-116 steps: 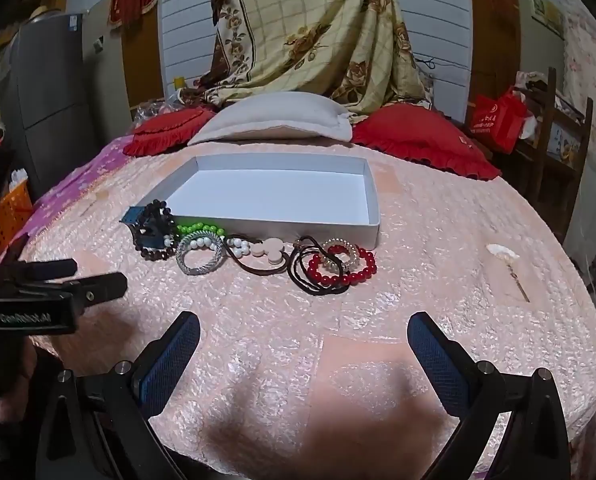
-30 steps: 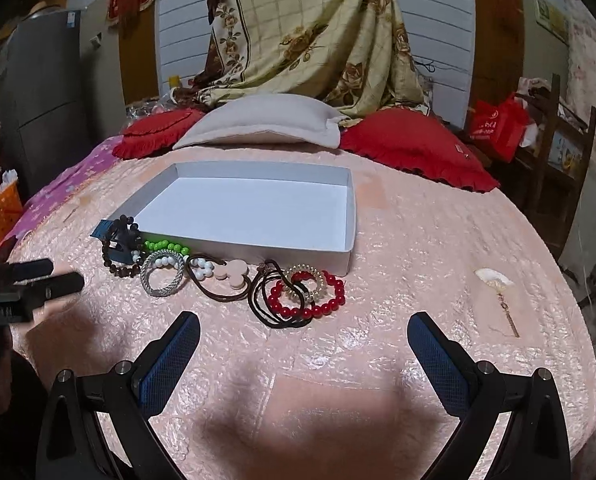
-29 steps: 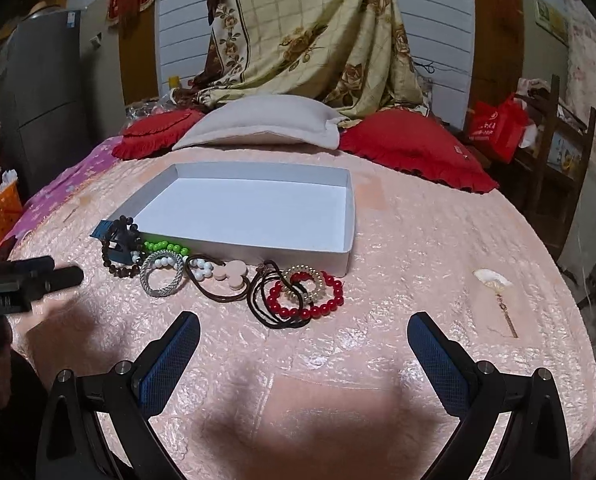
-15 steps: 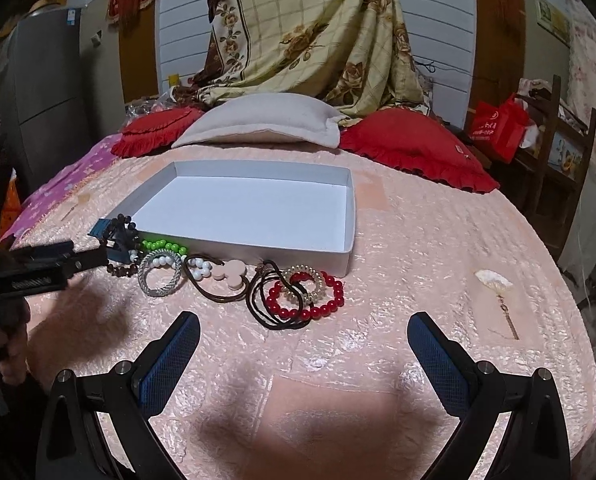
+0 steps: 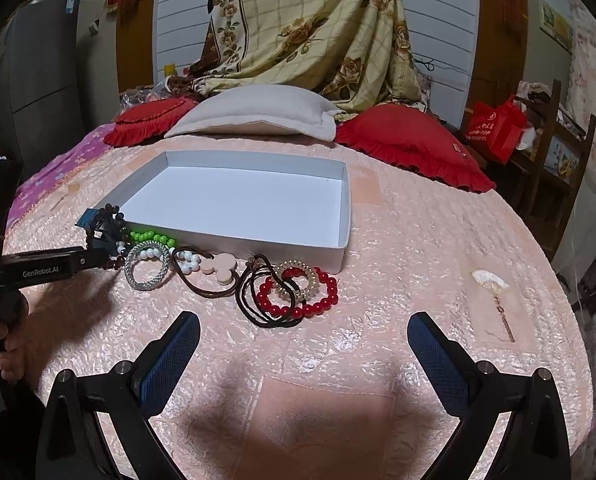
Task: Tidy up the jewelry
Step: 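Lower the left tool onto the dark brown bead bracelet and close it, then close the right tool on the black hair tie while the left tool holds the brown bracelet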
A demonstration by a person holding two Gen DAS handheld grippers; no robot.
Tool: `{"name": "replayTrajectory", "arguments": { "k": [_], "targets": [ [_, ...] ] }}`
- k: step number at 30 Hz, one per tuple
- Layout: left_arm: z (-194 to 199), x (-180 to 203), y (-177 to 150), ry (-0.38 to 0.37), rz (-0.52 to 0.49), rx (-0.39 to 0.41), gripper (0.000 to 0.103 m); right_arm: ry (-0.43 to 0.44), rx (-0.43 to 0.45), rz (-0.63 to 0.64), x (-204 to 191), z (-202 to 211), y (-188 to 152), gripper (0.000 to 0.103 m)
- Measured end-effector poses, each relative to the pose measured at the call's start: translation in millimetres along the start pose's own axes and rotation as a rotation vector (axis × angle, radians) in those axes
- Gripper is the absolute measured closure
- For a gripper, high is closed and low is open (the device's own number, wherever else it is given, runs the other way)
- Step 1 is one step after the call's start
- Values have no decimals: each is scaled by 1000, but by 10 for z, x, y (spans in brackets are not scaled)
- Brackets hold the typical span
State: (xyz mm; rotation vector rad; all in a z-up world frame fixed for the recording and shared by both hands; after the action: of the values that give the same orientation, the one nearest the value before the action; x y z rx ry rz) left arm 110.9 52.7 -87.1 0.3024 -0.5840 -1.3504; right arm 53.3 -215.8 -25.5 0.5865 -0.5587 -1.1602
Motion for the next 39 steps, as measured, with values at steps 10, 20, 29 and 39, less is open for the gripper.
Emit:
{"name": "replayTrajectory", "arguments": {
  "k": [10,20,29,39],
  "targets": [
    [-76,-45,37,41,29,-7,41,-22,-6,-10,41,-24,2,0],
    [-123,-18,65,5,20,-27,88,-35,-15,-15,72,-46,-5,0],
    [120,112,19,-47,-37,46,96,43,-64,-81,148,-153,-53,0],
    [164,140,-17,-90,-32,26,96,178,-96,41,40,-497,83,46]
  ]
}}
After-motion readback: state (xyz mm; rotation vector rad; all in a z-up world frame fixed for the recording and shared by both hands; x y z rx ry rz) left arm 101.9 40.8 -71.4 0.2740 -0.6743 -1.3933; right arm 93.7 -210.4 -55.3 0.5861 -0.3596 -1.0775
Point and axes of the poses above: each gripper's, at about its wrist camera, not at the fingertips, and z roughly against the way its jaws point, x to its right, y to its top, the point moved 6 cm from there along -z, roughly the way its jaws point, and after that the axes turned 6 degrees about -x, right-handed, at the moved point
